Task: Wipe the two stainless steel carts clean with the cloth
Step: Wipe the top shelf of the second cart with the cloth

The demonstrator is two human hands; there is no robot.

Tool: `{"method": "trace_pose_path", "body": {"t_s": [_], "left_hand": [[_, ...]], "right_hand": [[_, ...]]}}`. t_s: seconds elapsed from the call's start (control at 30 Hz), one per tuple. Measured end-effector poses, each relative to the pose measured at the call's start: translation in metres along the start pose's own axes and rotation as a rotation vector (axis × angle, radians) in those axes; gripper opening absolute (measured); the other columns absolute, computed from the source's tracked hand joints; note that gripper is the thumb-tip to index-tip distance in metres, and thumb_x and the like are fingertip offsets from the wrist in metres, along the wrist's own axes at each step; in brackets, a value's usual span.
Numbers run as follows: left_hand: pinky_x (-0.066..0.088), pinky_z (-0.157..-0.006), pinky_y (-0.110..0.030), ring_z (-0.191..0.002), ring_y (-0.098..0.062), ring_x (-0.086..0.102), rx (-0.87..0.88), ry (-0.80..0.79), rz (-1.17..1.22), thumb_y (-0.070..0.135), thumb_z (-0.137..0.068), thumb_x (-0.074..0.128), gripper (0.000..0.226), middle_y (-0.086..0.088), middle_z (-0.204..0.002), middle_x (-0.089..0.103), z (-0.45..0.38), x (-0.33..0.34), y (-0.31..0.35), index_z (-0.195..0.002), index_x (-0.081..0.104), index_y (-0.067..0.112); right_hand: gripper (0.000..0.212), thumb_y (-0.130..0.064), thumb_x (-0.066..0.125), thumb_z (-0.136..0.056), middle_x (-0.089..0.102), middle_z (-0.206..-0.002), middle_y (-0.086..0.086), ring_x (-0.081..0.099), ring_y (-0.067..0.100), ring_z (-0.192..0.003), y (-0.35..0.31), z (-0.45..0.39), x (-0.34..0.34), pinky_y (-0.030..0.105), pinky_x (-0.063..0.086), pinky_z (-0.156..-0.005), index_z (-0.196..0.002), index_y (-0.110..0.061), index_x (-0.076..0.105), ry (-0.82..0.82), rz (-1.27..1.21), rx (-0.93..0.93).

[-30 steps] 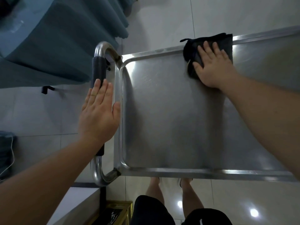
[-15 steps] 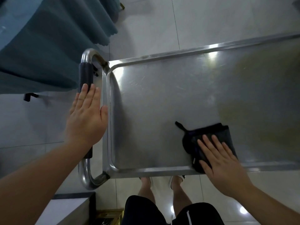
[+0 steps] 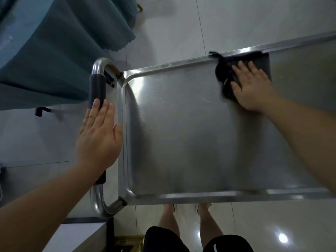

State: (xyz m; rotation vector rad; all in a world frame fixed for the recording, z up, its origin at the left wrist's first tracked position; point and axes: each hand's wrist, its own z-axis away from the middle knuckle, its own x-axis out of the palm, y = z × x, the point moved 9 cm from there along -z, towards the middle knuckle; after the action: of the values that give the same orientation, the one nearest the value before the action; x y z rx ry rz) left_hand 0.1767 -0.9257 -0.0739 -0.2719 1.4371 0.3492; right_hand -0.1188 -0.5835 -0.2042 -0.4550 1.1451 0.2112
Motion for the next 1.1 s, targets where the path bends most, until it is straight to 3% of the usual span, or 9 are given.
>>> {"method": "trace_pose_path", "body": {"t_s": [0.13,0.3,0.47,0.63,0.73,0.83,0.93,1.1], "left_hand": [[-0.001,-0.132,-0.04,-0.162,-0.01,-0.008,-0.008,-0.001,0.01,0.044,-0.109,0.018,0.067,-0.003,-0.177,0.011,-0.001,0.0,-0.001,-0.168,0.019,0.012],[-0.001,-0.132,-0.041,-0.162,-0.012,-0.008,0.007,-0.012,0.003,0.044,-0.109,0.018,0.067,-0.004,-0.177,0.01,-0.001,0.001,-0.001,-0.168,0.018,0.011],[-0.004,-0.131,-0.036,-0.162,-0.009,-0.009,0.009,0.016,0.004,0.045,-0.11,0.019,0.066,-0.003,-0.176,0.012,-0.002,0.001,-0.004,-0.167,0.019,0.013],[-0.01,-0.128,-0.029,-0.158,0.0,-0.016,0.017,0.035,0.011,0.046,-0.111,0.018,0.064,-0.002,-0.176,0.012,-0.004,0.002,-0.006,-0.167,0.019,0.014],[-0.012,-0.127,-0.028,-0.157,-0.001,-0.016,0.017,0.036,0.027,0.046,-0.111,0.018,0.065,-0.003,-0.176,0.012,-0.004,0.003,-0.007,-0.167,0.019,0.013],[-0.006,-0.13,-0.035,-0.161,-0.01,-0.007,0.018,0.032,0.054,0.043,-0.11,0.02,0.065,-0.004,-0.176,0.014,-0.005,0.001,-0.005,-0.167,0.021,0.011],[-0.005,-0.131,-0.036,-0.163,-0.015,-0.004,0.027,0.029,0.063,0.041,-0.111,0.021,0.065,-0.006,-0.176,0.014,-0.005,-0.002,-0.002,-0.167,0.021,0.009],[-0.003,-0.132,-0.04,-0.163,-0.017,-0.003,0.031,0.027,0.07,0.036,-0.113,0.023,0.061,-0.007,-0.176,0.013,-0.003,-0.005,0.001,-0.167,0.019,0.009]], "right_hand": [[0.072,-0.059,0.015,-0.101,-0.006,-0.173,-0.006,-0.004,0.021,-0.159,0.002,-0.037,-0.011,0.043,-0.001,-0.127,-0.166,-0.028,0.006,-0.05,0.027,0.002],[0.077,-0.062,0.011,-0.095,0.0,-0.173,-0.007,-0.002,0.019,-0.159,0.003,-0.002,-0.009,0.041,0.0,-0.127,-0.165,-0.029,0.011,0.014,-0.003,0.003],[0.073,-0.059,0.017,-0.099,0.009,-0.172,-0.004,0.004,0.019,-0.159,0.016,0.092,0.023,0.041,0.003,-0.127,-0.165,-0.028,0.016,0.073,0.0,-0.047],[0.067,-0.054,0.015,-0.106,0.012,-0.172,0.002,0.008,0.025,-0.159,0.032,0.227,0.081,0.05,0.015,-0.127,-0.165,-0.024,0.015,0.028,0.063,-0.07],[0.067,-0.053,0.015,-0.106,0.008,-0.173,0.002,0.007,0.026,-0.159,0.023,0.273,0.103,0.049,0.013,-0.127,-0.165,-0.022,0.013,0.016,0.086,-0.023],[0.07,-0.049,0.027,-0.103,0.014,-0.172,0.006,0.01,0.029,-0.159,-0.031,0.275,0.11,0.052,0.017,-0.126,-0.164,-0.016,0.022,0.064,0.064,0.022],[0.071,-0.05,0.035,-0.101,0.015,-0.172,0.003,0.008,0.026,-0.159,-0.129,0.268,0.133,0.05,0.016,-0.126,-0.163,-0.018,0.026,0.053,0.043,-0.098],[0.068,-0.051,0.03,-0.105,0.007,-0.173,0.0,-0.003,0.022,-0.159,-0.262,0.26,0.168,0.048,0.006,-0.127,-0.164,-0.021,0.017,-0.019,-0.046,-0.197]]}}
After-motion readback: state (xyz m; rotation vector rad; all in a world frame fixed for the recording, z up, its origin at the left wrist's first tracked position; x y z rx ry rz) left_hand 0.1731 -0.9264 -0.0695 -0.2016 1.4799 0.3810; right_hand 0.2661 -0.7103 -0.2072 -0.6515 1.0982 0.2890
